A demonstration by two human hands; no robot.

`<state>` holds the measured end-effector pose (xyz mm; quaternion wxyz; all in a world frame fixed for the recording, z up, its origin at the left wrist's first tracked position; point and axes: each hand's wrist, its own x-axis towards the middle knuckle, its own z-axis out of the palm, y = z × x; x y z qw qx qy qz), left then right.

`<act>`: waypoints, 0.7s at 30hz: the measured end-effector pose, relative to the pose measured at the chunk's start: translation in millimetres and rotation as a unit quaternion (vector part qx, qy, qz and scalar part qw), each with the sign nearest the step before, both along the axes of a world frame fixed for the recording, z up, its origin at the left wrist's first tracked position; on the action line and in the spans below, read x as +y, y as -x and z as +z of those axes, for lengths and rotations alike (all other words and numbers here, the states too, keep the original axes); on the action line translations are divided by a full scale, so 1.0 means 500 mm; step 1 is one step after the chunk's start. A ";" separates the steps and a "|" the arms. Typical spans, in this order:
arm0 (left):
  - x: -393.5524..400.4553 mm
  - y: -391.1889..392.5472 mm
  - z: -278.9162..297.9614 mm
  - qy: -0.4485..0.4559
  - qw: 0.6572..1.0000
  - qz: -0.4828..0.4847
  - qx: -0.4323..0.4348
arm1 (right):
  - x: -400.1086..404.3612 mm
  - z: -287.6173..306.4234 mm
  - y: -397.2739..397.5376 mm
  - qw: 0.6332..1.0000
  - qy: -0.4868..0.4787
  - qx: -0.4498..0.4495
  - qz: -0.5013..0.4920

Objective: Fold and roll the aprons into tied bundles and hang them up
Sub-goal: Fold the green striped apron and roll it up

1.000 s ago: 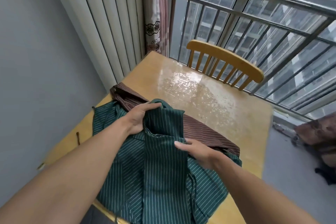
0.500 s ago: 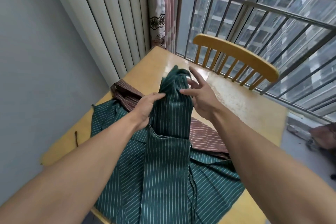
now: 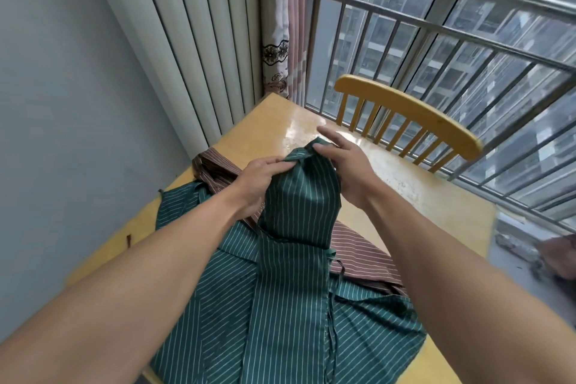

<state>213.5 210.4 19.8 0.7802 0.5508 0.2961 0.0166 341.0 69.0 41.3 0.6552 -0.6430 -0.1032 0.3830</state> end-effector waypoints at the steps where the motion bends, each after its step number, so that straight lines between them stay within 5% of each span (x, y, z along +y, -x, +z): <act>1: -0.001 0.002 0.005 0.009 1.000 -0.014 -0.007 | -0.004 0.006 -0.009 0.999 0.010 -0.039 0.026; 6: -0.012 0.005 0.020 0.012 0.999 -0.050 -0.001 | -0.027 0.053 -0.034 0.930 0.128 -0.319 0.131; 12: -0.049 0.009 0.031 -0.026 0.984 -0.161 0.066 | -0.039 0.093 -0.021 0.915 0.177 -0.333 0.147; 21: -0.072 -0.001 0.029 -0.028 0.998 -0.053 0.007 | -0.037 0.137 -0.030 0.851 0.256 -0.446 0.107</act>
